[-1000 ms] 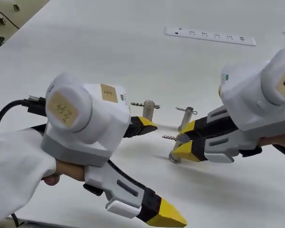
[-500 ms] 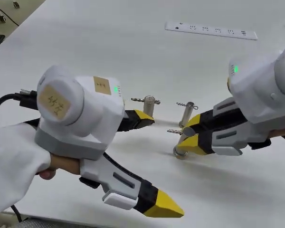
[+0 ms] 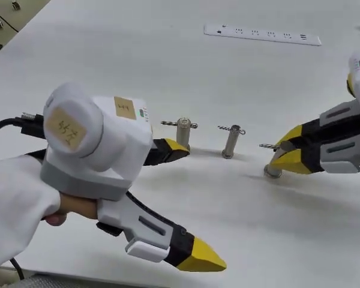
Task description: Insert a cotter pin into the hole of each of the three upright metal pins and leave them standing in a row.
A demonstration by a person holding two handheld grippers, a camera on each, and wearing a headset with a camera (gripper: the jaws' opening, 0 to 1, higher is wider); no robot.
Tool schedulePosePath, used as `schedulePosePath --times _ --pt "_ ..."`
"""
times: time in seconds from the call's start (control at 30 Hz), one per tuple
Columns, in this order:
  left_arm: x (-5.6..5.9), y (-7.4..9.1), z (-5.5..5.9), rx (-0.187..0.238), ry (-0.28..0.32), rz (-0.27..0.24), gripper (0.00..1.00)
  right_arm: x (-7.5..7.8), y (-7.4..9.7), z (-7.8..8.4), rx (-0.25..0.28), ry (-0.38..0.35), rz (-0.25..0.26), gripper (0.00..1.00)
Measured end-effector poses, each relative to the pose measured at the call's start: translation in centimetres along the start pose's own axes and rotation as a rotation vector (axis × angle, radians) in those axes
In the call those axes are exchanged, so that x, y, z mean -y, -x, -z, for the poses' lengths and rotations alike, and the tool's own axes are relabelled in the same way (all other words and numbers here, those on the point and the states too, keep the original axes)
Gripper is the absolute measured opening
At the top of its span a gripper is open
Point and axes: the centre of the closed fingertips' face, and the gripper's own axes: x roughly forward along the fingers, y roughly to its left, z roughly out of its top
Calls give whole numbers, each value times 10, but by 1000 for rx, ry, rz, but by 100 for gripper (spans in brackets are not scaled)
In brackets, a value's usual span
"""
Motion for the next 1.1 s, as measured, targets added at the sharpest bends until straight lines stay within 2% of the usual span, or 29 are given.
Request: schedulePosePath --times 0.2,0.53,0.97,1.1 --pt "0 0 1 -1 9 0 97 12 3 4 5 9 14 8" --pt "4 -2 4 -9 23 5 97 34 -2 15 -1 6 8 8" --pt "4 -4 1 2 38 7 96 30 -7 12 18 -20 -2 8" --pt "5 -6 -1 3 37 12 96 29 -10 14 8 -22 -4 8"
